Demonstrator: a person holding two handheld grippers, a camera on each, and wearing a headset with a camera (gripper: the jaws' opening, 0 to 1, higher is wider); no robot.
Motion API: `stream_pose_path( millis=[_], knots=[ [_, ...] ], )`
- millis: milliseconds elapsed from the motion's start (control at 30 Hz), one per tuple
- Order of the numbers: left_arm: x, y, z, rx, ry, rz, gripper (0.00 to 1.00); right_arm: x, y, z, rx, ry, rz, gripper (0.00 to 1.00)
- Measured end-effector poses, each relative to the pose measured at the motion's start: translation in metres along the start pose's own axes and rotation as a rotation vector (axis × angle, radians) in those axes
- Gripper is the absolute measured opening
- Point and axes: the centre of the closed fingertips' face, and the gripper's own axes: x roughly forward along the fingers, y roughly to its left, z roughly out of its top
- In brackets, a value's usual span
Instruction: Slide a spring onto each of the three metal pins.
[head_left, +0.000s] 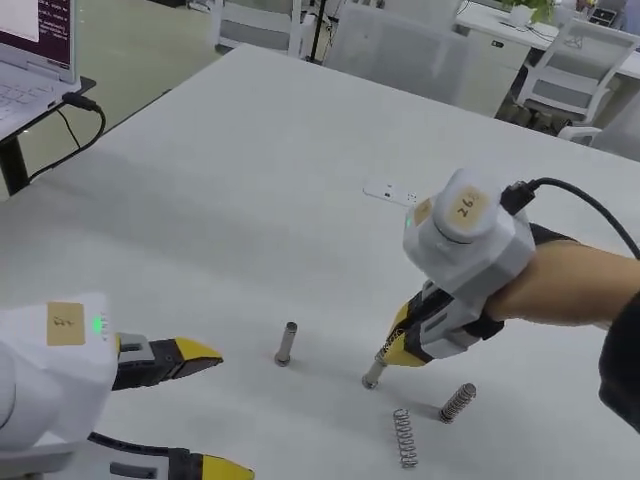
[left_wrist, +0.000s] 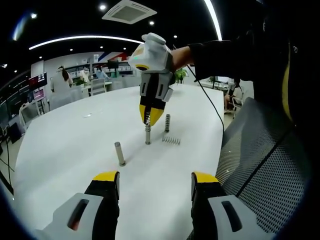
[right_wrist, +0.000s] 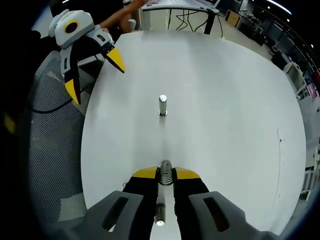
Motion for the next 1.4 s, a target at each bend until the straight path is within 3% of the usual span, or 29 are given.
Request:
stream_pose_path(
  millis=[667, 1400],
  knots=[
    [-0.001, 0.0, 0.001, 0.007, 0.006, -0.004, 0.53, 0.024, 0.005, -0.007, 0.011, 0.02, -0.007, 0.09],
    [-0.001, 0.0, 0.001, 0.008, 0.01, -0.001, 0.52, 0.033, 0.0, -0.011, 0.026, 0.014, -0.022, 0.09]
  ],
)
